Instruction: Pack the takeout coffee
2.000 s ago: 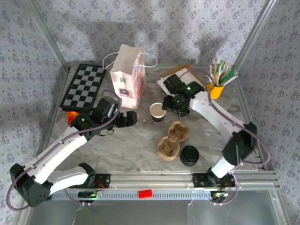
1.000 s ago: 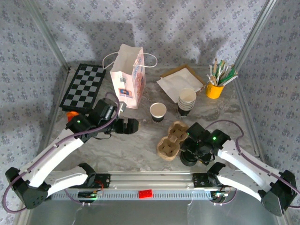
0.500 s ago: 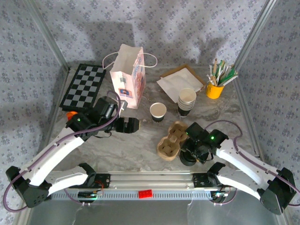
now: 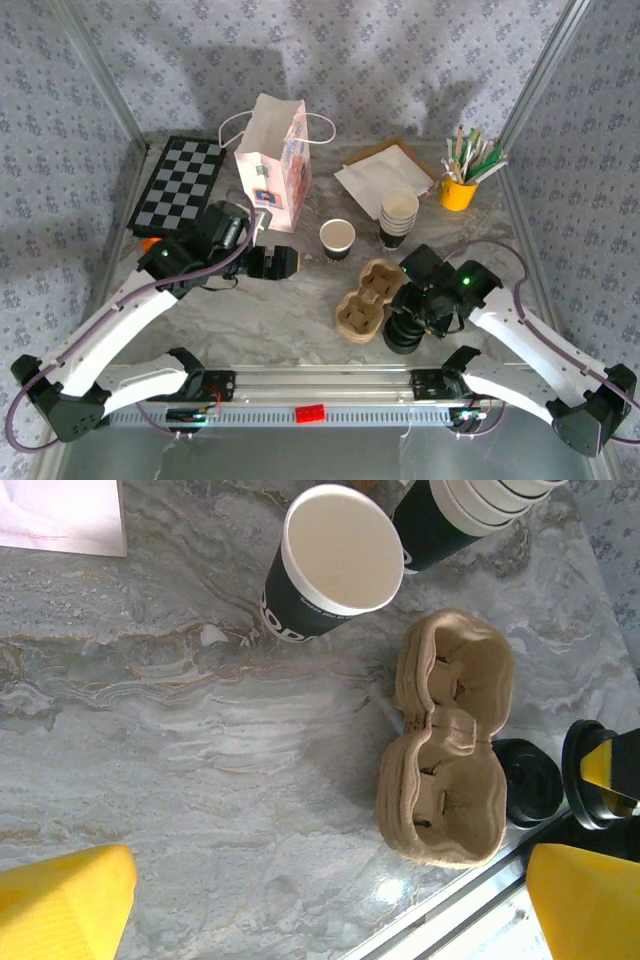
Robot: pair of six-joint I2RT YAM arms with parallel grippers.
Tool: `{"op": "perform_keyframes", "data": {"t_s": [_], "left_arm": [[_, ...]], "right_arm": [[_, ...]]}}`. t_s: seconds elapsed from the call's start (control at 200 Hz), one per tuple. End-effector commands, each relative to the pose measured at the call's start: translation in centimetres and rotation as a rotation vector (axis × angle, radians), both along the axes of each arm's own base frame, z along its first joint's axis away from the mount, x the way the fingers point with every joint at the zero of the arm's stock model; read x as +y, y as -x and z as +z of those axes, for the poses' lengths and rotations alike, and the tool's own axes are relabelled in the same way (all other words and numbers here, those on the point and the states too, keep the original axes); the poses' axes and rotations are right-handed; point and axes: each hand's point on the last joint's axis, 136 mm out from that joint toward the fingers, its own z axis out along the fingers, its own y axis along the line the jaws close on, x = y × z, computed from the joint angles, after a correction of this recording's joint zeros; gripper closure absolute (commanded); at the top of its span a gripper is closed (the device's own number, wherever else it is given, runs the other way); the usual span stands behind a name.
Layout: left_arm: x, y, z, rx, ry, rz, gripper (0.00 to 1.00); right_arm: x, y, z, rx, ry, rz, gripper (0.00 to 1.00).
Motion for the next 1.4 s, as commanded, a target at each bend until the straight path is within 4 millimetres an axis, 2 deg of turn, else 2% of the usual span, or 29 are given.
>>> {"op": "perform_keyframes", "data": {"t_s": [0.0, 0.08, 0.245, 0.345, 0.43, 0.53, 0.74, 0.92, 1.019, 1.174, 1.394], "left_arm": [[-0.2, -0.1, 1.7, 0.005, 0.043, 0.01, 0.0], [-0.3, -0.4, 2.1, -0.006, 0.058, 0.018, 0.0], [0.4, -2.3, 2.7, 0.007, 0.121, 0.141, 0.0], [0.4, -3.5, 3.0, 0.001, 0.161, 0.217, 0.03], [0.6, -4.4, 2.5, 0.007, 0.167, 0.269, 0.05], [1.1, -5.1, 1.7, 0.031, 0.16, 0.322, 0.08], [1.9, -7.3, 1.2, 0.03, 0.184, 0.403, 0.12], [2.1, -8.7, 0.0, 0.054, 0.188, 0.436, 0.13], [2.1, -9.2, -0.2, 0.045, 0.189, 0.429, 0.13], [2.9, -10.1, -1.0, 0.056, 0.19, 0.469, 0.12], [2.5, -10.5, -1.7, 0.063, 0.191, 0.454, 0.12]], "right_arm": [[-1.1, -0.3, 2.1, -0.009, 0.077, 0.035, 0.25], [0.0, -1.6, 3.7, -0.039, 0.067, 0.08, 0.25], [3.1, -4.5, 7.0, -0.055, 0.06, 0.204, 0.25], [5.1, -6.7, 8.1, -0.069, 0.06, 0.286, 0.24], [7.1, -8.7, 8.6, -0.096, 0.042, 0.35, 0.24], [8.4, -11.3, 8.6, -0.114, 0.072, 0.393, 0.24], [11.5, -16.5, 7.1, -0.119, 0.123, 0.48, 0.24], [13.9, -18.9, 5.5, -0.094, 0.136, 0.54, 0.24], [14.4, -20.3, 4.9, -0.07, 0.177, 0.549, 0.24], [14.1, -20.8, 3.3, -0.021, 0.242, 0.587, 0.24], [14.6, -20.7, 1.9, 0.008, 0.244, 0.59, 0.23]]}}
